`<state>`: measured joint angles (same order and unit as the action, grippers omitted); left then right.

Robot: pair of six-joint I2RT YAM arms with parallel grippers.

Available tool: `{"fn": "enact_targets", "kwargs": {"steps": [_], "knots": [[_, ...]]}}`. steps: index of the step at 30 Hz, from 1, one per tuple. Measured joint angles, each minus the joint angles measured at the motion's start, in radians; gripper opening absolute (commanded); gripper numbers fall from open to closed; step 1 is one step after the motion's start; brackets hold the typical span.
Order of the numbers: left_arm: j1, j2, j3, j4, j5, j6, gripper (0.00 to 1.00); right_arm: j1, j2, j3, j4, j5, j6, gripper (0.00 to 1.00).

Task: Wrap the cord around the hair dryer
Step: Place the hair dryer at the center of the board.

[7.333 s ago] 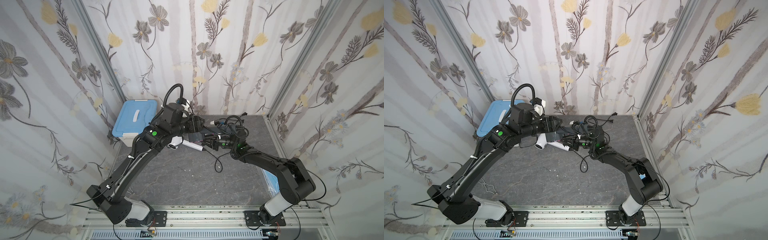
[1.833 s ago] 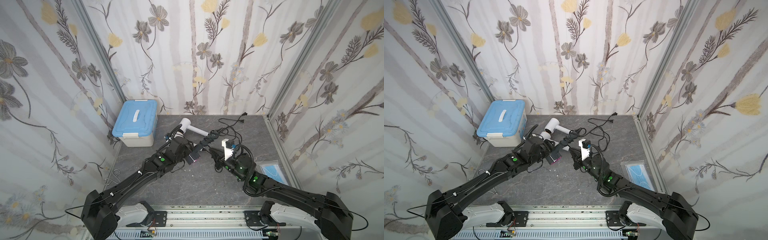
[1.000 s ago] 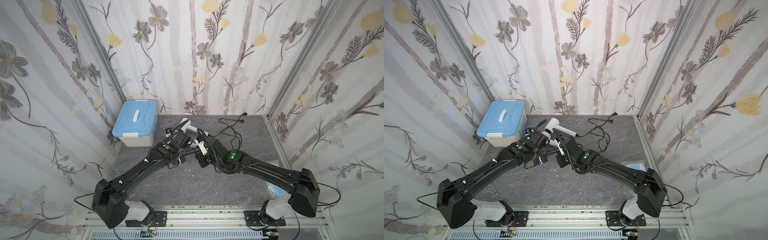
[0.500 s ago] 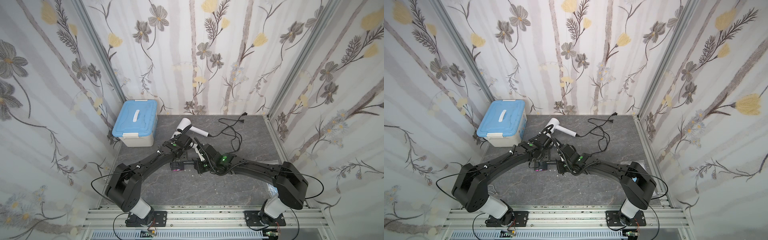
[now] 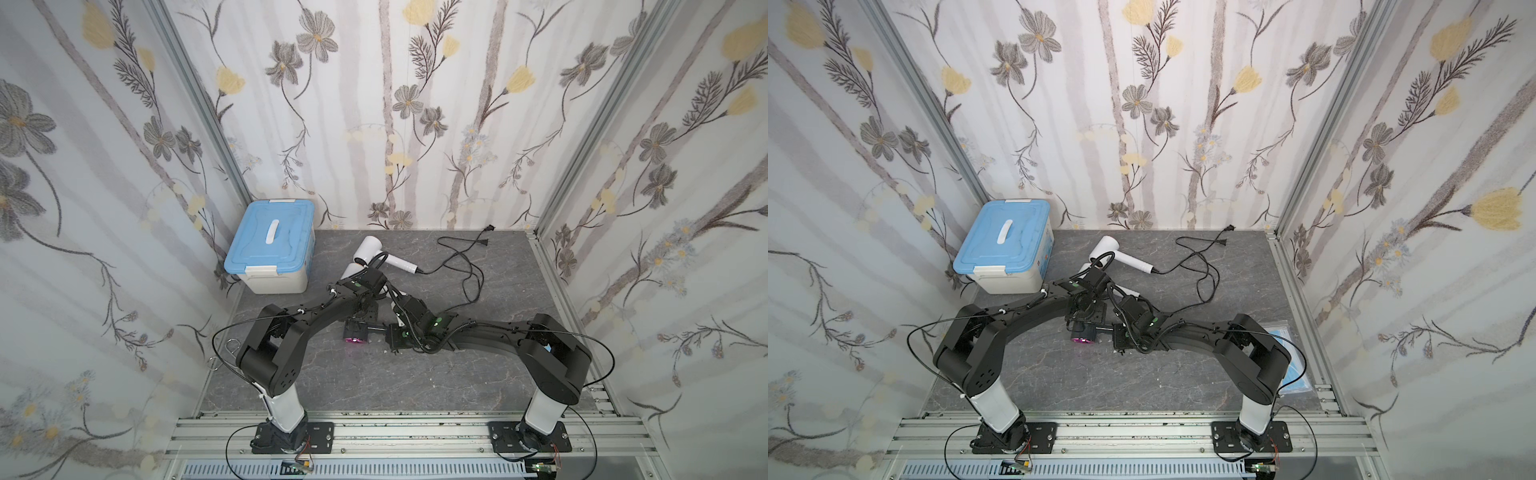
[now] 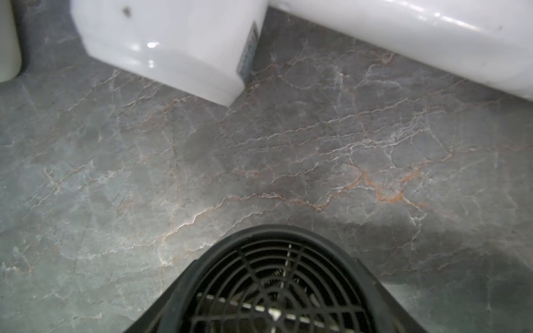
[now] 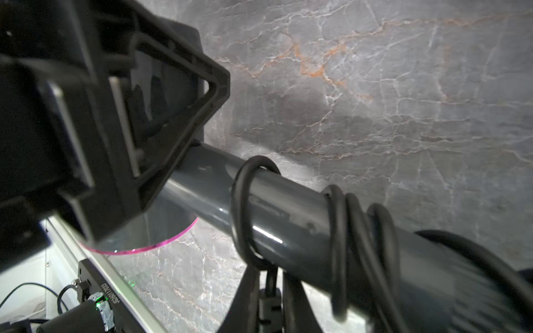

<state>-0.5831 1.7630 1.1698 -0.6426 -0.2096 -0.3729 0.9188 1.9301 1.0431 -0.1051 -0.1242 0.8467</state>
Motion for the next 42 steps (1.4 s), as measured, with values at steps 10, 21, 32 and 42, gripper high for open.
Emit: {"fn": "enact_targets", "kwargs": {"steps": [10, 21, 32, 42], "knots": [[0.002, 0.087, 0.056, 0.017, 0.029, 0.074, 0.30, -0.008, 0.010, -0.016, 0.019, 0.024, 0.023, 0.23], [0.003, 0.125, 0.094, -0.004, 0.035, 0.090, 0.70, -0.014, -0.026, -0.016, 0.004, 0.023, 0.017, 0.48], [0.001, 0.130, 0.118, -0.052, 0.046, 0.112, 1.00, -0.093, -0.254, -0.053, -0.075, 0.053, -0.061, 0.50], [0.000, 0.064, 0.192, -0.108, 0.036, 0.124, 1.00, -0.252, -0.280, -0.042, -0.166, 0.101, -0.247, 0.50]]}}
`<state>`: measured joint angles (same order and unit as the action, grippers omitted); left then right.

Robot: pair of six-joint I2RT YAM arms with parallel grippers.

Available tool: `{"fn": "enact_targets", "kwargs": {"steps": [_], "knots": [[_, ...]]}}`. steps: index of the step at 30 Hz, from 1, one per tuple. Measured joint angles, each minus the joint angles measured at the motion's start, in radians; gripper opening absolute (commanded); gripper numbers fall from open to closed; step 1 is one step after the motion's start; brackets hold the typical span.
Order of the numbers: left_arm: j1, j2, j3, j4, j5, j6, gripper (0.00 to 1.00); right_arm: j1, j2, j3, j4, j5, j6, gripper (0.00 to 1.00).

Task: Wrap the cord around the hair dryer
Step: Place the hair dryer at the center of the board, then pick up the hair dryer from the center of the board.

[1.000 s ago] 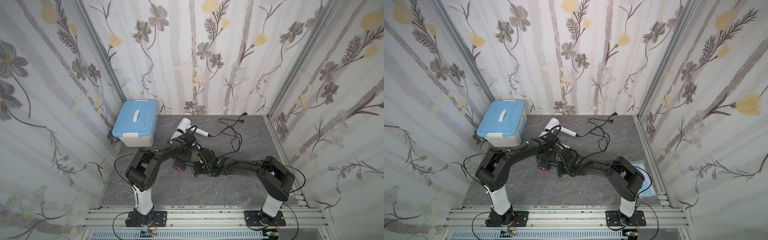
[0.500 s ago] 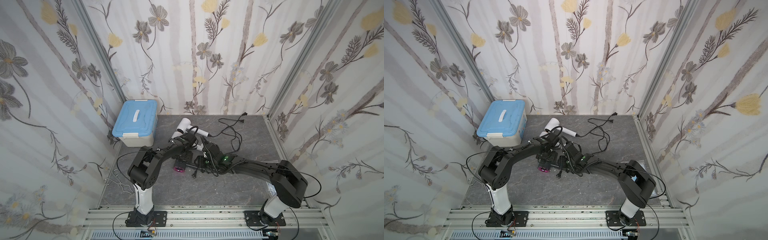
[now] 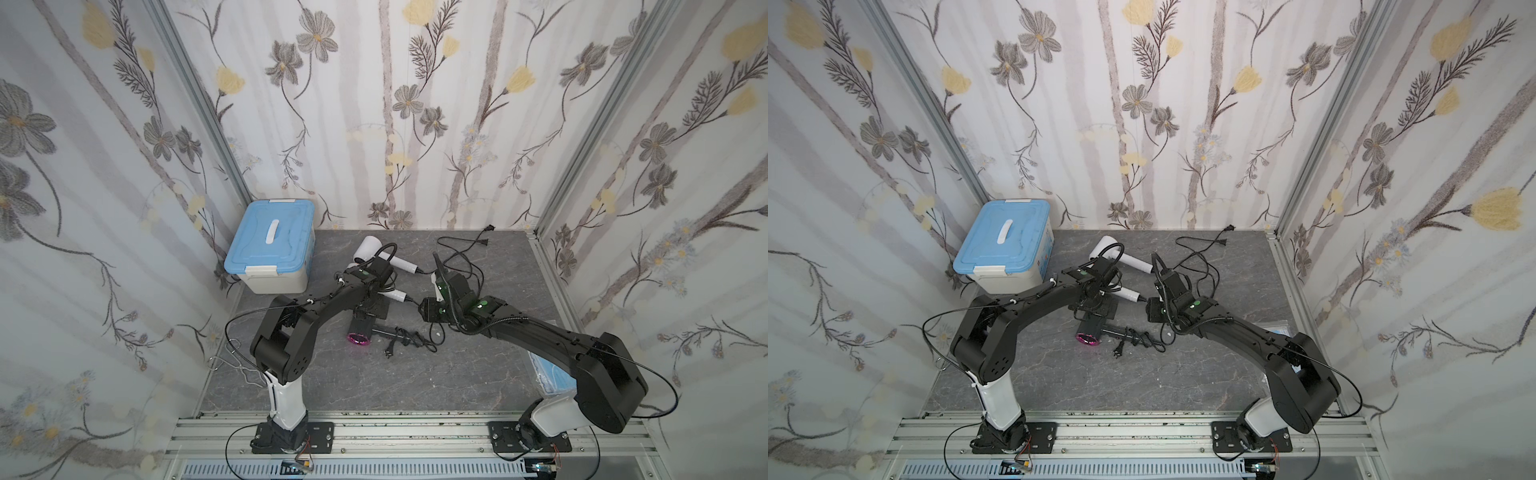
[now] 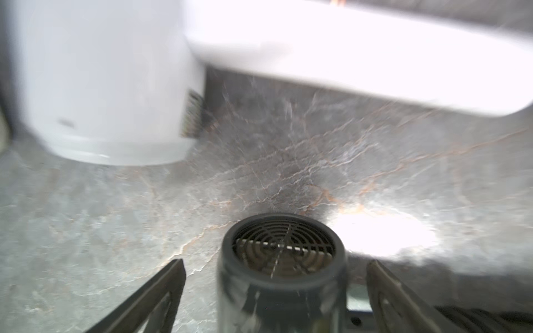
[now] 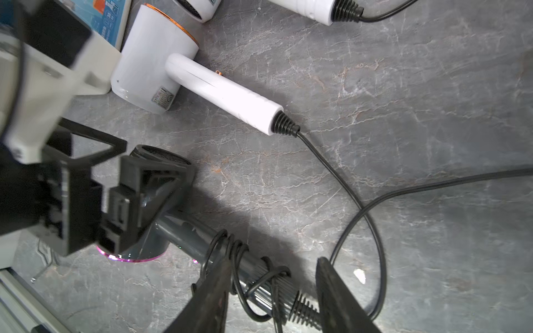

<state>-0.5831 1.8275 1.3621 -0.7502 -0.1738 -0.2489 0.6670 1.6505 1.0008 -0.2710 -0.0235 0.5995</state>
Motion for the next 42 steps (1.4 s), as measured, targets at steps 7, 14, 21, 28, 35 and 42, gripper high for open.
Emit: {"fn": "enact_targets", "kwargs": {"steps": [7, 14, 21, 28, 35, 42], "knots": [[0.026, -0.029, 0.184, -0.097, -0.033, 0.083, 1.00, -0.078, -0.010, 0.020, -0.031, -0.006, -0.101, 0.56], [0.156, 0.127, 0.379, -0.174, -0.024, 0.194, 1.00, -0.090, -0.063, 0.002, -0.094, -0.050, -0.142, 0.63], [0.206, 0.238, 0.512, -0.225, 0.042, 0.278, 1.00, -0.093, -0.138, -0.058, -0.106, -0.053, -0.144, 0.64], [0.231, 0.237, 0.463, -0.272, 0.099, 0.326, 1.00, -0.100, -0.146, -0.079, -0.103, -0.053, -0.134, 0.63], [0.238, 0.277, 0.451, -0.274, 0.083, 0.328, 1.00, -0.101, -0.145, -0.084, -0.096, -0.060, -0.134, 0.63], [0.245, 0.346, 0.486, -0.251, 0.062, 0.331, 1.00, -0.104, -0.158, -0.104, -0.096, -0.060, -0.133, 0.63]]}}
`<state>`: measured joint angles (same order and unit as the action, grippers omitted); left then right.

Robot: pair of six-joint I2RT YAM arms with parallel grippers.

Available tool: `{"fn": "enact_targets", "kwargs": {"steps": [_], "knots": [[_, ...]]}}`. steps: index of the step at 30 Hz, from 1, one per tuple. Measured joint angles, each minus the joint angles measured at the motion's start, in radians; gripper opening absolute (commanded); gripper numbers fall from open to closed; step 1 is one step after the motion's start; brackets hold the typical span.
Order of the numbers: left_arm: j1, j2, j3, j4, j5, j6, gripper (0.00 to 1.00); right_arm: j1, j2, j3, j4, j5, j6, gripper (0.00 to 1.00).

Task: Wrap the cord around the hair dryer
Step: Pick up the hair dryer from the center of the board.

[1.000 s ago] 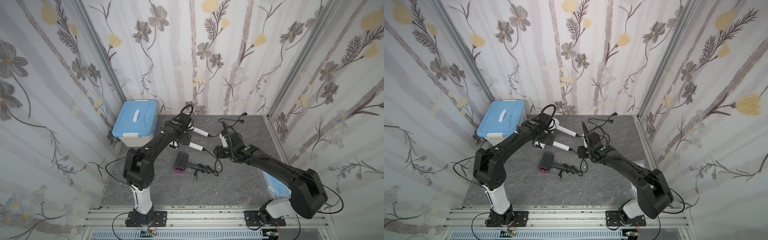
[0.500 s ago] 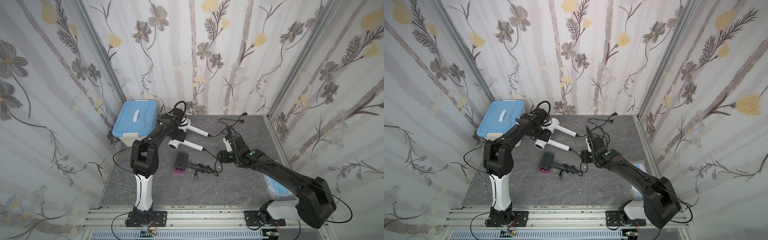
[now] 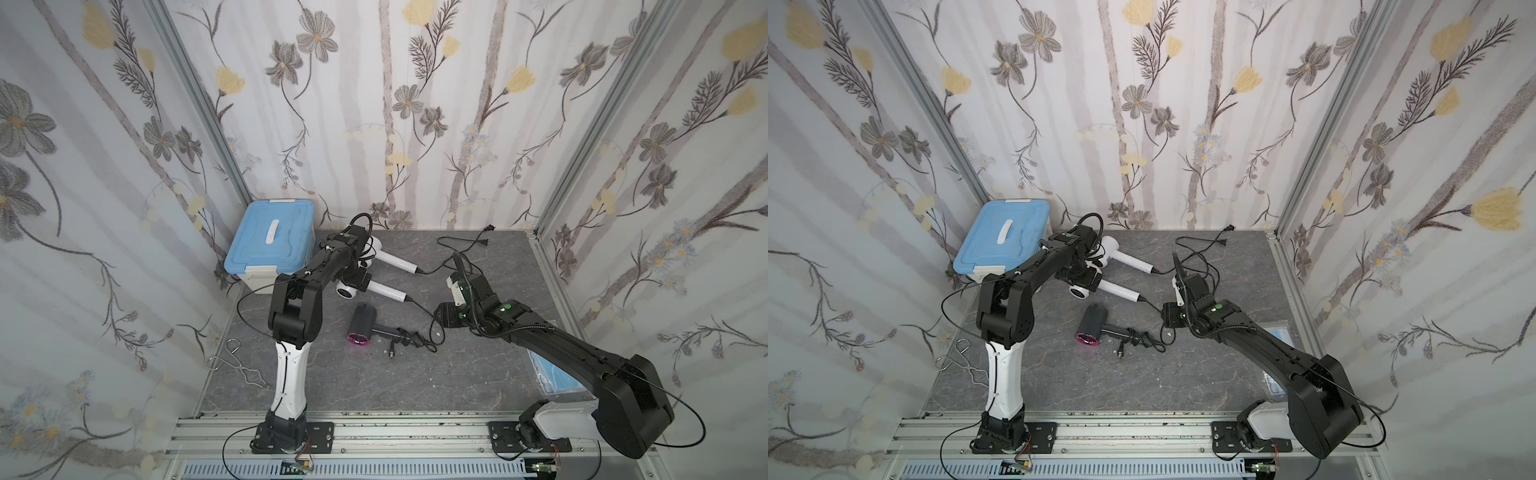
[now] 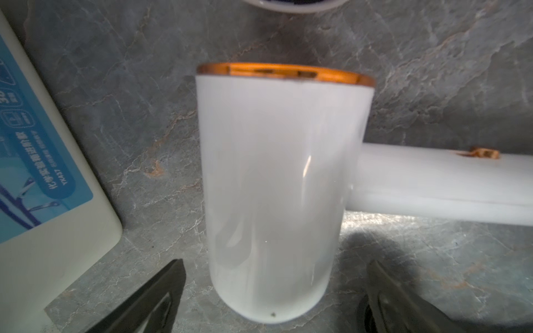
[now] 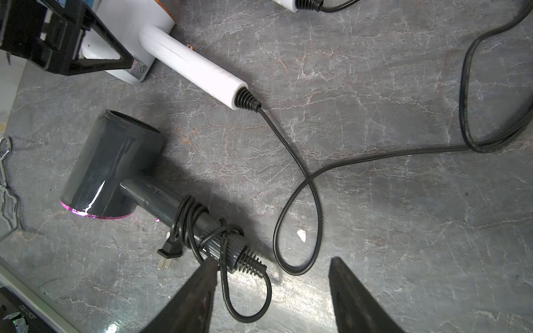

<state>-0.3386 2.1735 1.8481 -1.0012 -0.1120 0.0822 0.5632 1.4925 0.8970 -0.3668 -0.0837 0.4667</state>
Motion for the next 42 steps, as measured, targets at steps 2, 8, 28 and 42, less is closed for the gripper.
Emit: {"fn": "enact_targets", "kwargs": {"steps": [2, 8, 28, 42], "knots": [[0.000, 0.016, 0.003, 0.003, 0.000, 0.000, 1.00, -0.004, -0.007, -0.002, 0.000, 0.000, 0.000, 0.63], [0.000, 0.037, -0.007, 0.021, -0.002, -0.001, 0.84, -0.036, -0.035, -0.012, -0.003, 0.001, 0.007, 0.63], [-0.001, 0.002, -0.063, 0.067, -0.010, -0.058, 0.21, -0.234, -0.140, -0.049, -0.047, 0.000, -0.004, 0.63], [-0.072, -0.243, -0.195, 0.087, -0.043, -0.180, 0.00, -0.514, -0.122, -0.124, 0.048, -0.135, 0.015, 0.62]]}}
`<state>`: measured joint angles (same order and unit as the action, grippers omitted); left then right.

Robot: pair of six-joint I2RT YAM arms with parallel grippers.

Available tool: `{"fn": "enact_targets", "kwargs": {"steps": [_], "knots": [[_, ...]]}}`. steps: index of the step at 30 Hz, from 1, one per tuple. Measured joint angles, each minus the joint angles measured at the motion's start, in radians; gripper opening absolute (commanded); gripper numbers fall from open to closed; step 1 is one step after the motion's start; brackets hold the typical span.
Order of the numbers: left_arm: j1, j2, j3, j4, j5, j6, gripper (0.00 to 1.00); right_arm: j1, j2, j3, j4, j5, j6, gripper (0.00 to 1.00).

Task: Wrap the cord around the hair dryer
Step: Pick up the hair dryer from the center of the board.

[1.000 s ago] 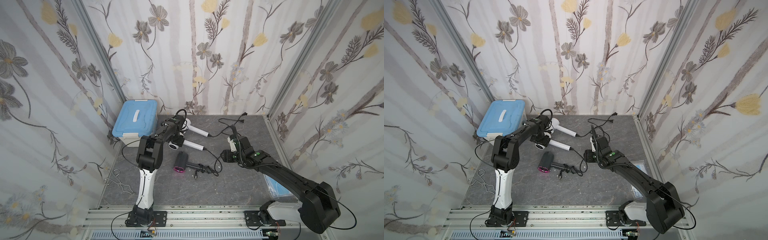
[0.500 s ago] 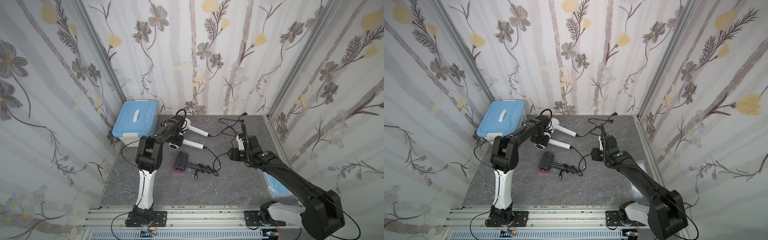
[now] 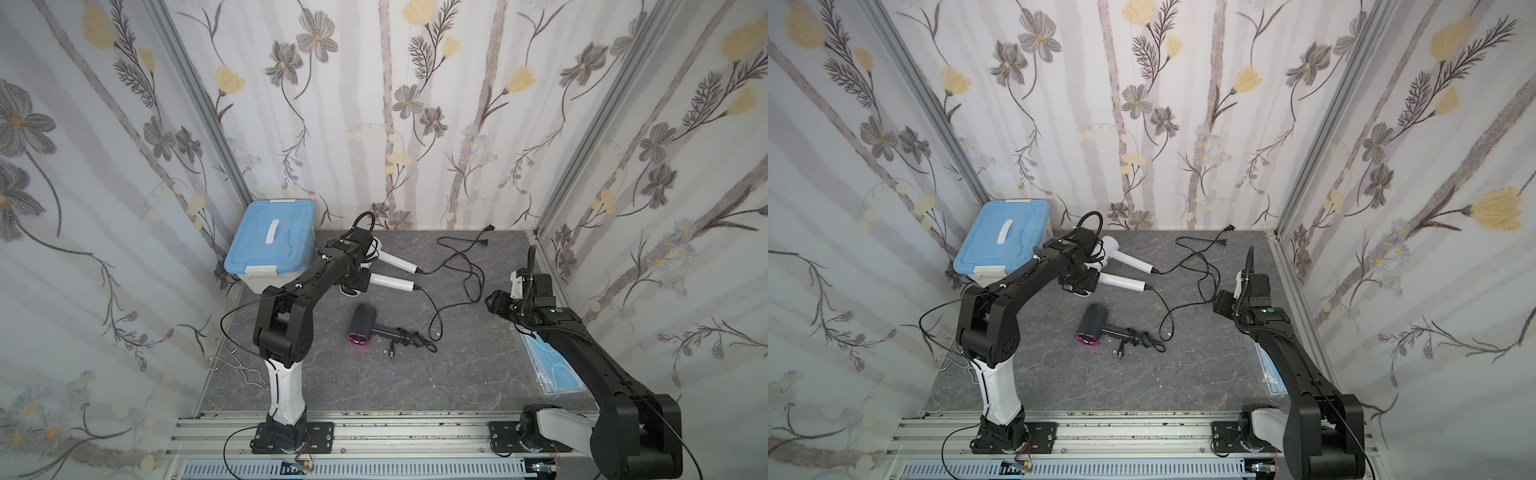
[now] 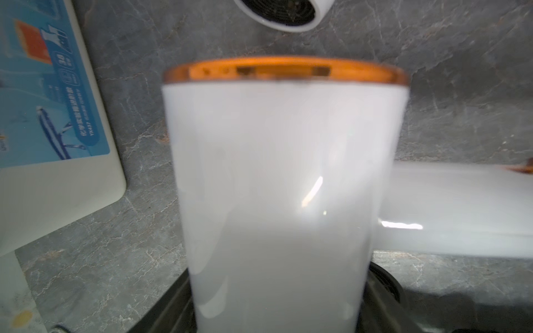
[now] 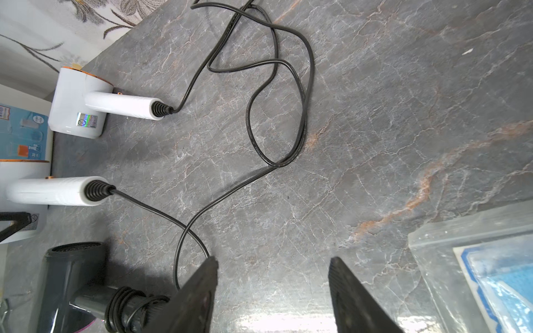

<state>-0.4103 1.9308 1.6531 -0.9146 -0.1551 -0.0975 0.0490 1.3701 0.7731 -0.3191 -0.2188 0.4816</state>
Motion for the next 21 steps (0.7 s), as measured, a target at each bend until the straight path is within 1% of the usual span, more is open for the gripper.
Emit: {"fn": "enact_targets", "kwargs": {"steps": [5, 11, 14, 21], "knots": [[-0.045, -0.058, 0.004, 0.002, -0.011, -0.035, 0.00, -0.002, 0.061, 0.001, 0.077, -0.056, 0.023, 0.62], [-0.097, -0.064, 0.034, -0.004, -0.019, -0.061, 0.00, -0.001, 0.114, 0.021, 0.122, -0.091, 0.024, 0.64], [-0.103, -0.071, 0.057, -0.020, -0.026, -0.076, 0.00, 0.000, 0.104, 0.059, 0.107, -0.040, -0.045, 0.65], [-0.102, -0.098, 0.116, -0.062, -0.035, -0.120, 0.00, 0.025, 0.048, 0.083, 0.031, 0.069, -0.268, 0.65]]}}
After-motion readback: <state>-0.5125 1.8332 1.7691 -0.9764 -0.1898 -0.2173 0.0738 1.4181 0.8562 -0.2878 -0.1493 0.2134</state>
